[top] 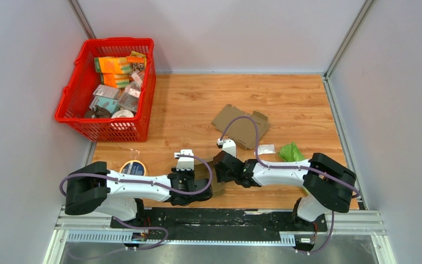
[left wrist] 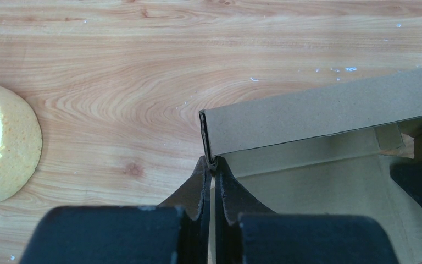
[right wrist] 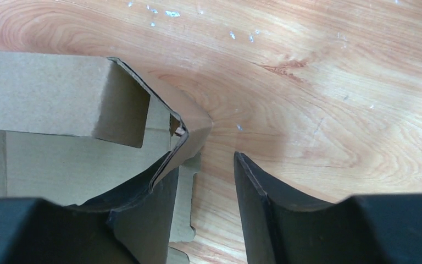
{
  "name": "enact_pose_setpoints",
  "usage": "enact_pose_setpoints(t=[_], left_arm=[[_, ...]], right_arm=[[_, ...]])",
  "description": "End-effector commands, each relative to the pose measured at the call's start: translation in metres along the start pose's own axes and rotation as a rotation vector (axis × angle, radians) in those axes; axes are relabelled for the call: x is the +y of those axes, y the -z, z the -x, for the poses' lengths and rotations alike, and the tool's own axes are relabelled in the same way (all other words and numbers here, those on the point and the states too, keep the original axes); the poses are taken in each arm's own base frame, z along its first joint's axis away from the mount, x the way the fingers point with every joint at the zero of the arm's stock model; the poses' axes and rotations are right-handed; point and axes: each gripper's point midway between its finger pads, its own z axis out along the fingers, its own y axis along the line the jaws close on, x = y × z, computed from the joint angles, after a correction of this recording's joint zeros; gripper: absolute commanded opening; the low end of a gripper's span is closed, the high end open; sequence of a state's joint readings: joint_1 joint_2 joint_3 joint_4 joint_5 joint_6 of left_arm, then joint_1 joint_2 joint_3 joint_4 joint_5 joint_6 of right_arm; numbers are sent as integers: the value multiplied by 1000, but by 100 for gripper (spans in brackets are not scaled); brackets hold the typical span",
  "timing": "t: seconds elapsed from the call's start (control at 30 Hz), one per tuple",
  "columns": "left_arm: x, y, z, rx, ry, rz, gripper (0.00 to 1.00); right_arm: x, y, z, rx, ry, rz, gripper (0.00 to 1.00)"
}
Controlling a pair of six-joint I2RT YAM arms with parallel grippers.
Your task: Fold the paper box
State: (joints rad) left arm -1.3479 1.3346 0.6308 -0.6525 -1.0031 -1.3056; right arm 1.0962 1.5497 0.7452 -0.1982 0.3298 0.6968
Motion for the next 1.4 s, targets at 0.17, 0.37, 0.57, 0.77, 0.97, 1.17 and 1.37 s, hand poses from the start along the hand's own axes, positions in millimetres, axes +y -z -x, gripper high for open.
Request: enact_pose_setpoints(t=[0.17,0.37,0.57,0.77,0.97,1.17,1.37], left_arm=[[-4,2,-2,6,24,-16,0],[-3,2,0,4,32,-18,0],[-7,2,0,4,26,-22,0],[-9,2,-1,6,27,-23,0],[-8,2,0,7,26,-23,0],[-4,2,0,5,28,-20,0],[-3,3,2,-4,27,-22,0]], right_arm=[[-7,-10,9,-64,107,-60,40],[3,-10,15,-94,149,-34,32],[30,-1,17,-131,164,48,8],[48,-1,11,-122,125,45,0],[40,14,4,-80,132,53,38],[49,53,8,-106,155,244,67],[17,86,20,-172,101,325,72]])
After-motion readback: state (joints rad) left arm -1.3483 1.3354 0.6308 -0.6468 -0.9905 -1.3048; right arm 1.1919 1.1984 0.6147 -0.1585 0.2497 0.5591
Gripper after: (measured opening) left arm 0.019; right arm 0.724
